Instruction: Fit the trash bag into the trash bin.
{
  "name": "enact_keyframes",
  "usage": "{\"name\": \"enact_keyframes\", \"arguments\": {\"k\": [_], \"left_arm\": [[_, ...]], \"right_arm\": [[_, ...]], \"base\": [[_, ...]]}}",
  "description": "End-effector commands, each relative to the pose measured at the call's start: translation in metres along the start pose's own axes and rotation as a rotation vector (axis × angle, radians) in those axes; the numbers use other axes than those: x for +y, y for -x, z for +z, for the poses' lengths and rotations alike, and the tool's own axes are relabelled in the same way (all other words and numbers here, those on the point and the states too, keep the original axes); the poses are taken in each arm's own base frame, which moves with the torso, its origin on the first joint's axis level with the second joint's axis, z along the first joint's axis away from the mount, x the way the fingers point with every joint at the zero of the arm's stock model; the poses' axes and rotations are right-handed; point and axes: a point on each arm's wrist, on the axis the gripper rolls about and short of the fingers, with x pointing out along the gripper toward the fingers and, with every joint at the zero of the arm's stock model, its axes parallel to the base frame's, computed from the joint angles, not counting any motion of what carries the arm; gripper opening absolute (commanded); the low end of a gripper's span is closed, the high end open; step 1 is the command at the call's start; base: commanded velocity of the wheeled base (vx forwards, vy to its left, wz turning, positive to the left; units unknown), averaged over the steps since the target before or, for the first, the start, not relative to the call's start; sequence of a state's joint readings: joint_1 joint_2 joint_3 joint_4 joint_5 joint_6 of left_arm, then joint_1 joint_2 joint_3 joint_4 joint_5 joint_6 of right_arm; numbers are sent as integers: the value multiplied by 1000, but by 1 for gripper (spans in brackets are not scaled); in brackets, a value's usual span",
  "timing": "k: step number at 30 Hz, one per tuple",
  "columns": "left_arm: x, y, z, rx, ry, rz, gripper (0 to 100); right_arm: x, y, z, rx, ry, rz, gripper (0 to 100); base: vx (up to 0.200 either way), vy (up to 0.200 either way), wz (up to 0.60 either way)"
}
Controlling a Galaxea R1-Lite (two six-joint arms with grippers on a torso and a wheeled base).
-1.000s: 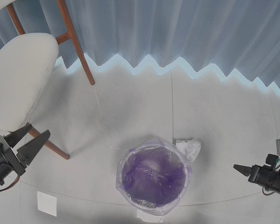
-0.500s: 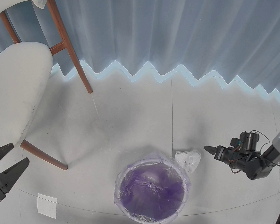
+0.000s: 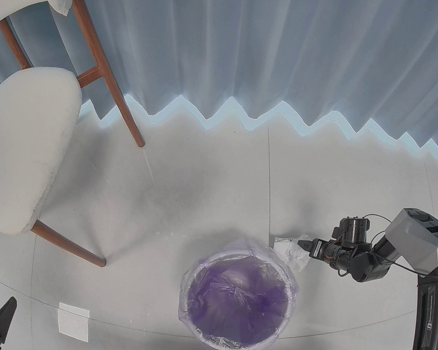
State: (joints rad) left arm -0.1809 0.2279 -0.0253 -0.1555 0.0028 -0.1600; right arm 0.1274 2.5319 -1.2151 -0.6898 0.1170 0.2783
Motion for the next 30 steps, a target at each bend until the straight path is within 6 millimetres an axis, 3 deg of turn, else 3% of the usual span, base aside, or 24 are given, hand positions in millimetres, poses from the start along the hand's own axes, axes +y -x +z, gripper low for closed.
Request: {"name": "enact_keyframes", "arguments": {"k": [1, 9, 13, 17, 23, 24, 30], "left_arm": [[5, 12, -19, -34, -18, 138, 100], [4, 11, -20, -14, -150, 96, 100], [3, 11, -20, -12, -156, 64, 100], [1, 13, -21, -45, -141, 249, 100], [0, 18, -23, -109, -163, 186, 100], [-1, 18, -23, -108, -171, 154, 100], [-1, 18, -22, -110, -166, 136, 100]], "right_arm": [[0, -29, -8, 53, -1, -14, 100], [4, -50, 13, 44, 3, 5, 100], [10, -59, 13, 59, 11, 11, 100], [10, -60, 15, 85, 9, 2, 100], [10, -61, 11, 98, 13, 2, 100], [10, -63, 8, 104, 19, 2, 0], [13, -61, 8, 103, 26, 7, 0]], "base": [[0, 0, 0], [0, 0, 0], [0, 0, 0], [0, 0, 0], [0, 0, 0], [0, 0, 0], [0, 0, 0]]}}
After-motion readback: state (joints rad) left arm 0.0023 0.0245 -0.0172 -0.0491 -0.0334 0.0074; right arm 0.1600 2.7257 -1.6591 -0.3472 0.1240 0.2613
